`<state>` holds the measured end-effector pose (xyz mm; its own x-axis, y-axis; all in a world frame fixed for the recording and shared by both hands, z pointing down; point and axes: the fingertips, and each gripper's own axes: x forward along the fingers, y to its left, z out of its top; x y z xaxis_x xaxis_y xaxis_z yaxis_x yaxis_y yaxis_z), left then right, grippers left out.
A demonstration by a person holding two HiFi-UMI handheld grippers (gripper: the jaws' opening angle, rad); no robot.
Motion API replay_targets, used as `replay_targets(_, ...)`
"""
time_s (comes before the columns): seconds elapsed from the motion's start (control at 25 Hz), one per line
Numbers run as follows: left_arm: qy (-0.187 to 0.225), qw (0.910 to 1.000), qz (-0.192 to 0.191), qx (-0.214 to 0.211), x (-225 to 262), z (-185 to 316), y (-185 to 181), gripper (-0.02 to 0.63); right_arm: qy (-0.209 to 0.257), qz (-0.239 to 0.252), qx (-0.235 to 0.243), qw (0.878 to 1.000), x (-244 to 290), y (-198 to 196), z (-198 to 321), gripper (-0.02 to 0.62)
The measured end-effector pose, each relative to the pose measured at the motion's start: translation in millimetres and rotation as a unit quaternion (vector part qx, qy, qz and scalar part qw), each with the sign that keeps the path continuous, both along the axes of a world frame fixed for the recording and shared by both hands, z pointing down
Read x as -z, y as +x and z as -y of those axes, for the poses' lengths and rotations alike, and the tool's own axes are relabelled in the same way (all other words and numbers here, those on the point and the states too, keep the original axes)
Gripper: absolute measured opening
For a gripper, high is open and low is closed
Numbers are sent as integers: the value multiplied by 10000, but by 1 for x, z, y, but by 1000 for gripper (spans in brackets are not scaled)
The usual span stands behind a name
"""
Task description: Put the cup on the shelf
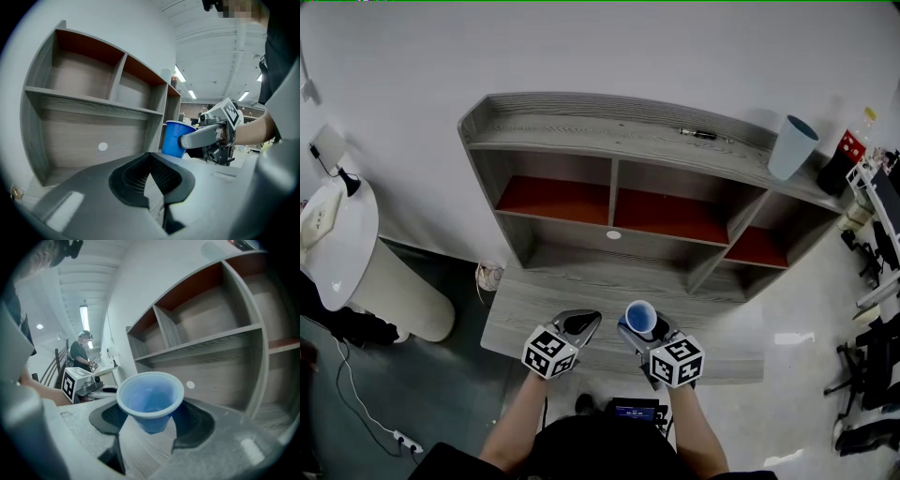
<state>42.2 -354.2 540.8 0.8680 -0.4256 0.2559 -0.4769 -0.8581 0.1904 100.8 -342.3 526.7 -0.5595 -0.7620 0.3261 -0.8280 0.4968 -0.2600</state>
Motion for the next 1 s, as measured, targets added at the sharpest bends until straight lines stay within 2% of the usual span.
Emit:
replay_targets(0.6,-49,9999,49,127,-4,0,7,0,-35,-28,245,9997,-4,5,3,285)
replay_targets(1.0,24,9992,259,299,5,10,14,0,-68,-36,931,9956,1,3,20,285)
